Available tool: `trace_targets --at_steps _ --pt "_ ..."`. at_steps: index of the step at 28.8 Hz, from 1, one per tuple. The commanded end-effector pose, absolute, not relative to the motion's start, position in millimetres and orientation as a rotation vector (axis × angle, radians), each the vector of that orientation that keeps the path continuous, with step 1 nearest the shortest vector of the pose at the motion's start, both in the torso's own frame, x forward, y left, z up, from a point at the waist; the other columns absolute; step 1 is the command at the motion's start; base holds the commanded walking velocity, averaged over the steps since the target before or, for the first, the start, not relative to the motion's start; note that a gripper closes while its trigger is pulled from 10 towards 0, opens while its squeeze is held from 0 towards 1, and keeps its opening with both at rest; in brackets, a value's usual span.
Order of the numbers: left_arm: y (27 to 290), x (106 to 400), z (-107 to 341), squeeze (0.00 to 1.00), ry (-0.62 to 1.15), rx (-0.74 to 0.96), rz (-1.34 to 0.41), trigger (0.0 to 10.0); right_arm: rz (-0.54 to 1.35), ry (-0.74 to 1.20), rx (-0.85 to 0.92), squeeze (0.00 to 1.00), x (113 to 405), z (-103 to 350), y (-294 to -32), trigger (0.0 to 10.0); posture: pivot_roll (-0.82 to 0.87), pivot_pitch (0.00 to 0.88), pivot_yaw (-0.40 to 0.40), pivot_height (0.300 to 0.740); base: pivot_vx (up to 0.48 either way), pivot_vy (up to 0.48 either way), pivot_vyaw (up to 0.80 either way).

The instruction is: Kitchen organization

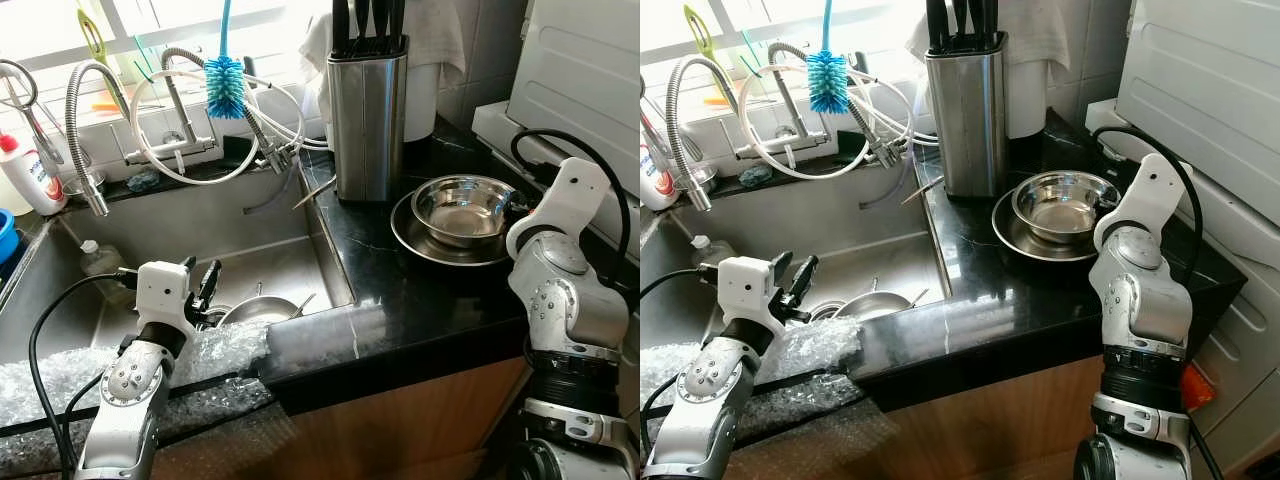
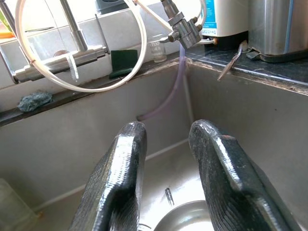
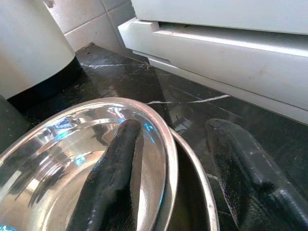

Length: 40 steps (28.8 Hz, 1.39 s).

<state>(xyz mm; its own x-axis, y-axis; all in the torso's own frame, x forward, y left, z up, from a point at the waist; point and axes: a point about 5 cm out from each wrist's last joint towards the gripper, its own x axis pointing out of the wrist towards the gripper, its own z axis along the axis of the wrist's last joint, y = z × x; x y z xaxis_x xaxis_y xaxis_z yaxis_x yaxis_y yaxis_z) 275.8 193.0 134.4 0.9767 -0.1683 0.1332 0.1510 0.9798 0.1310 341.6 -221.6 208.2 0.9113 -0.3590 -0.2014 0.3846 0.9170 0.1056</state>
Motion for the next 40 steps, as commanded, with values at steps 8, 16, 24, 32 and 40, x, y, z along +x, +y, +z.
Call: trace_targets --at_steps 8,16,24,32,40 --pt "191.5 278.5 130.5 0.00 -0.122 0.118 -0.154 10.0 -0.247 0.228 0.083 0.00 349.2 207.0 -205.3 10.0 -0.09 0.000 0.115 0.740 0.000 0.000 0.00" --pt "191.0 278.5 129.0 0.00 -0.116 0.118 -0.150 10.0 -0.251 0.253 0.067 0.00 350.6 202.2 -207.9 10.0 -0.09 0.000 0.114 0.740 0.000 0.000 0.00" --pt "189.6 279.4 129.1 0.00 -0.113 0.121 -0.159 10.0 -0.269 0.284 0.059 0.00 349.6 195.3 -210.2 10.0 -0.09 0.000 0.116 0.740 0.000 0.000 0.00" --pt "189.0 280.2 128.5 0.00 -0.106 0.131 -0.167 10.0 -0.272 0.288 0.084 0.00 350.0 193.9 -208.6 0.0 -0.09 0.000 0.116 0.740 0.000 0.000 0.00" --pt "188.6 281.4 127.0 0.00 -0.094 0.136 -0.175 10.0 -0.273 0.282 0.101 0.00 350.8 194.8 -207.1 0.0 -0.09 0.000 0.118 0.740 0.000 0.000 0.00"
